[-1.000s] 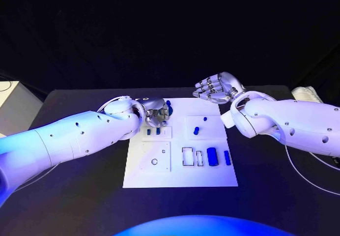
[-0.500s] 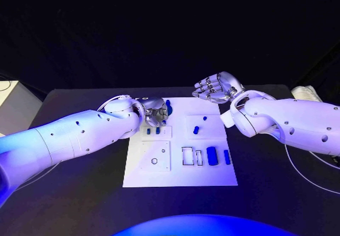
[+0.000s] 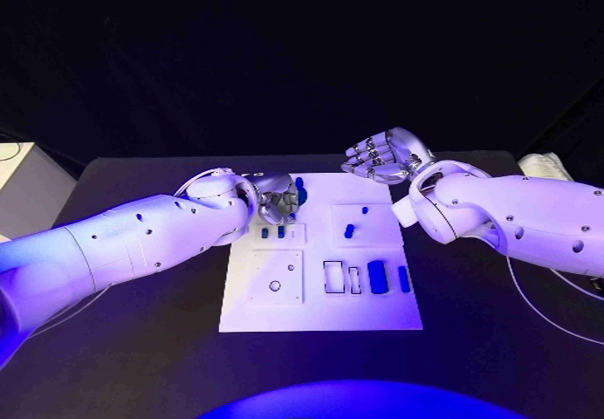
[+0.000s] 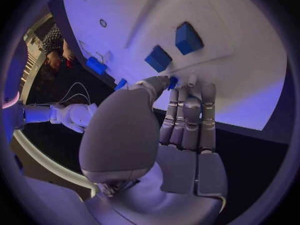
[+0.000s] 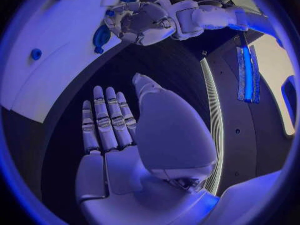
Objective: Assemble the parts on the task board
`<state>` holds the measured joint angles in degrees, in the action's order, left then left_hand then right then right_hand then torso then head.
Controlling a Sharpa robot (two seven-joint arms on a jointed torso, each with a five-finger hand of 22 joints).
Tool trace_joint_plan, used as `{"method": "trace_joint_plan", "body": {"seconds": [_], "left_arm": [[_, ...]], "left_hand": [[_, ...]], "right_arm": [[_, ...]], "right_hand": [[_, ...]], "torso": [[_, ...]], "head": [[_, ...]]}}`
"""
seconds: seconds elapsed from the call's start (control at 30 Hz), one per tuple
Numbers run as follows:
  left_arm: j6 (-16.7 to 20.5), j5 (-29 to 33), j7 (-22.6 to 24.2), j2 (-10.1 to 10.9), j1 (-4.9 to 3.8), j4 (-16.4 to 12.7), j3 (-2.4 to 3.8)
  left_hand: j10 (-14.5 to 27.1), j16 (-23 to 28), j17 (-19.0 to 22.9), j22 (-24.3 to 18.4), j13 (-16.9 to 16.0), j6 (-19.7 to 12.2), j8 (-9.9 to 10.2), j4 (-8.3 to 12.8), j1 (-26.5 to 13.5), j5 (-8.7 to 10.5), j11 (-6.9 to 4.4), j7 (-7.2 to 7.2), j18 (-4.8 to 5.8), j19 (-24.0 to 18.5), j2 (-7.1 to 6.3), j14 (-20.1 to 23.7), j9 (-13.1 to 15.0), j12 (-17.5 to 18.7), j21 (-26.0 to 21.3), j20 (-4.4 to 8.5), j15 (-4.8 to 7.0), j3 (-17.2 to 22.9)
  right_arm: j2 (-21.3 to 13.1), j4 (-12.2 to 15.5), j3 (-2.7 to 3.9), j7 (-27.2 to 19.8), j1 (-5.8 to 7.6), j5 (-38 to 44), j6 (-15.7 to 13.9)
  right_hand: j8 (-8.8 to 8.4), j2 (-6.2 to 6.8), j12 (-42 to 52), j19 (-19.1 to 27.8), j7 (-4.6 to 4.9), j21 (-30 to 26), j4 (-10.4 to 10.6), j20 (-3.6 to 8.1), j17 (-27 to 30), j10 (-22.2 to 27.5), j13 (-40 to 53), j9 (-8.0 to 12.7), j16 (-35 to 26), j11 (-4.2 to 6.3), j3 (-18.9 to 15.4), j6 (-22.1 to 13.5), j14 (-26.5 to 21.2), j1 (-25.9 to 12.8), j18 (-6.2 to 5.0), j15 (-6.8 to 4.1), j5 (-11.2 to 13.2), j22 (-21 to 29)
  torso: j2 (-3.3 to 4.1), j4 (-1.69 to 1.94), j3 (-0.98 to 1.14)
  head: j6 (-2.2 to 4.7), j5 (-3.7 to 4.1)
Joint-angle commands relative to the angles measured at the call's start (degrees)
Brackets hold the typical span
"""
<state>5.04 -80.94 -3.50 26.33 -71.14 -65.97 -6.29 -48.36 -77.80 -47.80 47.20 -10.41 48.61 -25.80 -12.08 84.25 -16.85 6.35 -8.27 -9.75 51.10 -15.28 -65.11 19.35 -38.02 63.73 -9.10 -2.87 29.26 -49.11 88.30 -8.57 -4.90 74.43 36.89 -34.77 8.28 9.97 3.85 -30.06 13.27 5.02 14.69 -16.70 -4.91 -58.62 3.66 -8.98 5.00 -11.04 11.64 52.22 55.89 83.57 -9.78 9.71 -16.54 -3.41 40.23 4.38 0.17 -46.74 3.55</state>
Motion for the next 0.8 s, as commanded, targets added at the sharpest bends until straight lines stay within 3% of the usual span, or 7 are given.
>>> {"method": "trace_joint_plan", "body": {"seconds": [0.03, 0.3, 0.6, 0.8], "left_arm": [[-2.4, 0.8, 0.3, -0.2, 0.36, 0.0, -0.30], [-2.3, 0.8, 0.8, -0.3, 0.60, -0.1, -0.42], [-2.4, 0.6, 0.5, -0.3, 0.69, -0.1, -0.46], [-1.4, 0.4, 0.3, -0.3, 0.70, -0.1, -0.47]], "left_hand": [[-0.7, -0.5, 0.0, 0.2, 0.2, 1.3, -0.2, 0.4, 0.6, 0.21, -0.16, 0.33, -0.26, 0.2, 0.25, -0.3, 0.2, 0.5, 0.4, 0.11, 0.12, 0.3], [-3.0, -2.3, -2.3, 0.6, 0.7, 3.1, 0.0, 1.5, 1.2, 0.26, -1.35, 0.93, -0.33, -0.3, 1.06, -2.0, 0.5, 1.2, 0.9, 0.88, 1.11, 1.0], [-3.9, -2.8, -2.5, 0.9, 1.0, 3.6, 0.5, 2.2, 1.4, 0.40, -1.62, 1.04, -0.30, -0.4, 1.09, -2.2, 0.6, 2.0, 1.2, 1.20, 1.41, 1.3], [-6.0, -4.2, -4.9, 2.7, 1.4, 4.1, 1.4, 3.6, 2.1, 0.45, -1.71, 0.68, 0.00, 0.7, 1.59, -4.1, 0.8, 3.1, 2.6, 1.54, 1.56, 2.1]], "right_arm": [[0.0, 0.1, 0.02, -0.3, -0.02, 0.7, 0.9], [0.1, 0.0, 0.02, -0.3, -0.02, 0.7, 1.0], [0.1, 0.1, 0.02, -0.3, -0.02, 0.7, 1.0], [0.0, 0.1, 0.02, -0.3, -0.02, 0.7, 1.0]], "right_hand": [[-0.34, 0.16, -0.2, 0.4, 0.23, -0.3, 0.1, -0.05, 0.1, -0.3, 0.0, 0.1, 0.1, 0.12, 0.3, 0.5, -0.1, 0.1, -0.28, 0.26, -0.3, 0.1], [-0.32, 0.16, -0.2, 0.7, 0.22, -0.4, 0.0, -0.05, 0.1, -0.4, 0.0, 0.1, 0.1, 0.13, 0.4, 0.5, -0.1, 0.0, -0.28, 0.26, -0.3, 0.1], [-0.31, 0.15, -0.2, 0.9, 0.22, -0.5, 0.0, -0.05, 0.1, -0.4, 0.0, 0.1, 0.1, 0.14, 0.4, 0.6, -0.1, 0.0, -0.27, 0.26, -0.3, 0.1], [-0.30, 0.15, -0.2, 1.0, 0.22, -0.5, 0.0, -0.05, 0.1, -0.4, 0.0, 0.1, 0.2, 0.15, 0.5, 0.6, -0.1, 0.0, -0.27, 0.26, -0.3, 0.2]], "torso": [[0.01, -0.07, -0.03], [0.06, -0.10, 0.04], [0.07, -0.12, 0.08], [0.06, -0.11, 0.07]], "head": [[-0.01, -0.06], [-0.04, -0.07], [0.03, 0.01], [0.12, 0.01]]}}
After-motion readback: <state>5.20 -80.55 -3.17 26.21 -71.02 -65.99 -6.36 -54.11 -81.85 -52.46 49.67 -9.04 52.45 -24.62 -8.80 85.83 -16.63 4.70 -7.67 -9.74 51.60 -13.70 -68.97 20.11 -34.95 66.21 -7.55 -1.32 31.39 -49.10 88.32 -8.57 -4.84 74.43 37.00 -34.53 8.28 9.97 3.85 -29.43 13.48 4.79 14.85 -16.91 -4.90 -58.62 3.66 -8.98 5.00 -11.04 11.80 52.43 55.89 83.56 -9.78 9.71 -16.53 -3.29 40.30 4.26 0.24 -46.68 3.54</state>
